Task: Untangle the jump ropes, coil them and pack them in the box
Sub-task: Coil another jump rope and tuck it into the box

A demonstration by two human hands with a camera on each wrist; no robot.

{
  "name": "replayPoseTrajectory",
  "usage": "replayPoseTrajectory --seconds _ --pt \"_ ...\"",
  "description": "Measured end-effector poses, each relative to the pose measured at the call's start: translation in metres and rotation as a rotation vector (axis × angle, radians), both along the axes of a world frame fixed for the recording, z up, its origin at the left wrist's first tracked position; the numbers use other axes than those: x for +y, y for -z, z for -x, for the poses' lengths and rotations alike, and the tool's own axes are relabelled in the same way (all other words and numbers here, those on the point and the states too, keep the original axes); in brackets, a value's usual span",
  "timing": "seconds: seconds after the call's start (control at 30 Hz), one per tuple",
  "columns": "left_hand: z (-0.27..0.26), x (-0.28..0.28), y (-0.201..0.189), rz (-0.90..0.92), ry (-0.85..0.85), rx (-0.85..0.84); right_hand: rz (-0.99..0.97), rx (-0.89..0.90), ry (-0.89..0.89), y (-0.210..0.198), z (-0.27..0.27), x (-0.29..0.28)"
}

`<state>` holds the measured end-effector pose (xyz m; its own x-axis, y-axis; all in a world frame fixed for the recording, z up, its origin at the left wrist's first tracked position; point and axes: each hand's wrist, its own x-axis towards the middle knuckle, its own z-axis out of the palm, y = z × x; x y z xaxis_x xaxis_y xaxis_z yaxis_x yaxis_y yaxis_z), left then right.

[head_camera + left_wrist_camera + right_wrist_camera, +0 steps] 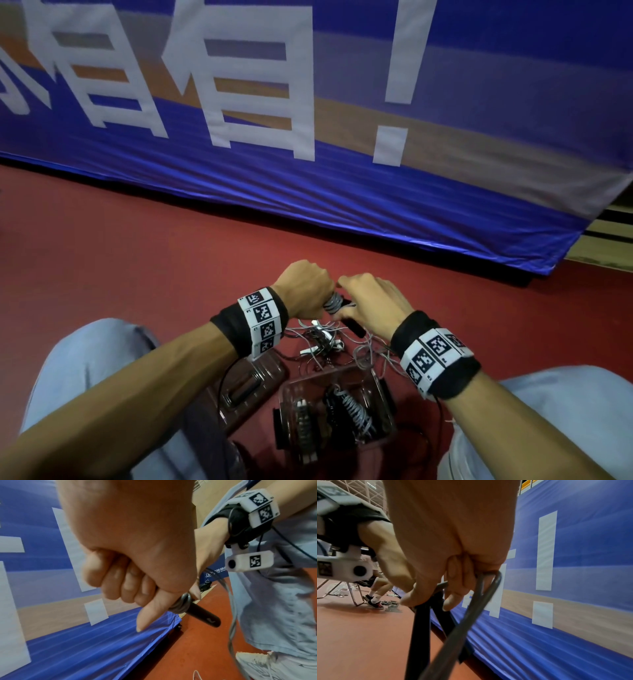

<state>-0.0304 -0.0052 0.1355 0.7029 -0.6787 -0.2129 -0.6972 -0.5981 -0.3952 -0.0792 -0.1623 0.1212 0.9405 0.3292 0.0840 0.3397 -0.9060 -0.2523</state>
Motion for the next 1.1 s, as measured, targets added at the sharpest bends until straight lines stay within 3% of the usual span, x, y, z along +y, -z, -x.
replayPoseTrajectory --seconds 0.13,0.33,0.6,0.8,1.1 --pt "-0.005 0.008 -0.010 -0.029 0.146 -0.046 -0.098 0.034 0.049 0.007 0.001 0.005" --pt "-0.014 0.019 -0.014 -0.043 0.279 -0.083 -0.295 0.267 0.065 0.010 -0.004 0.010" --pt "-0.024 0.028 -0.008 0.246 0.503 -0.173 -0.527 0.636 -0.016 -0.008 -0.008 0.006" --pt "-0.022 0.030 -0.011 0.536 0.572 -0.229 -0.703 0.886 -0.125 -0.027 -0.003 -0.002" --pt "-0.008 0.024 -0.019 0.906 0.463 -0.285 -1.084 1.071 -0.177 -0.025 -0.002 -0.006"
